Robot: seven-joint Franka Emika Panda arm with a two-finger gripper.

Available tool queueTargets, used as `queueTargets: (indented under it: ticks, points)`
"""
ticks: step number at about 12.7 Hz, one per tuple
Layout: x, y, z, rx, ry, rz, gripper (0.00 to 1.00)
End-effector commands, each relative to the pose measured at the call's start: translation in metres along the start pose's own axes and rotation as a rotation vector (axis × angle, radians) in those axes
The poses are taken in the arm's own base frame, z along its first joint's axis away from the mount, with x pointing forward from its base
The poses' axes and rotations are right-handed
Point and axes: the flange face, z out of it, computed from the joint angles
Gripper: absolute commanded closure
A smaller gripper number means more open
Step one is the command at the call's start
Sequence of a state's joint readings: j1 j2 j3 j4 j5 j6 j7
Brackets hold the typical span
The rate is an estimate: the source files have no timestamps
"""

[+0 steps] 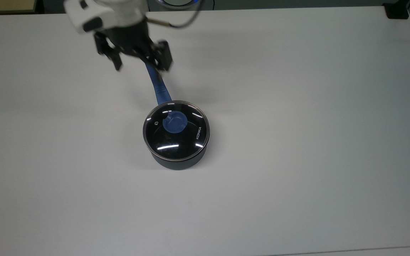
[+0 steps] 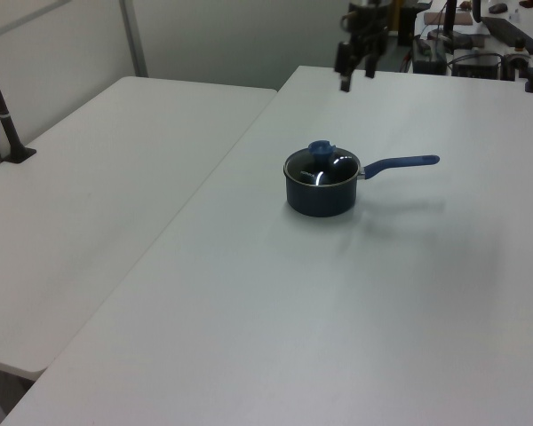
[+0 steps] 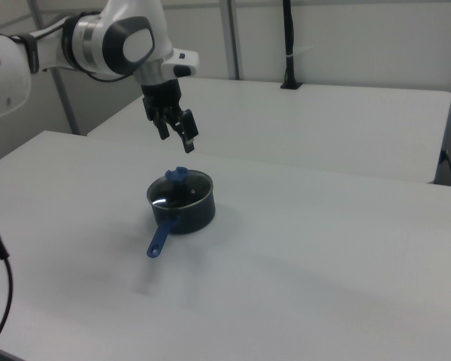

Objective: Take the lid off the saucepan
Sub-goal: 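Lower the open gripper down onto the blue knob of the glass lid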

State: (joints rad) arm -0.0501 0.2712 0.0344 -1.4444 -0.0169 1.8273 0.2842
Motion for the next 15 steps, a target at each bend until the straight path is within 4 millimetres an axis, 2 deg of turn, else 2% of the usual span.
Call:
queueTargets:
  ticks: [1,3,6,8,11,13,15]
  points:
    - [0.023,-0.04,0.032,0.018,0.017,0.084,0.0]
    - [0.02,-0.063,0.055,0.013,-0.009,0.078,0.0]
    - [0.02,-0.078,0.087,0.003,-0.03,0.089,0.0]
    - [0.021,-0.075,0.089,-0.002,-0.034,0.094,0.0]
    - [0.022,-0.076,0.111,-0.014,-0.056,0.152,0.0]
    - [0.022,-0.078,0.116,-0.018,-0.061,0.21,0.0]
    - [0.023,-0.077,0.124,-0.031,-0.068,0.222,0.06]
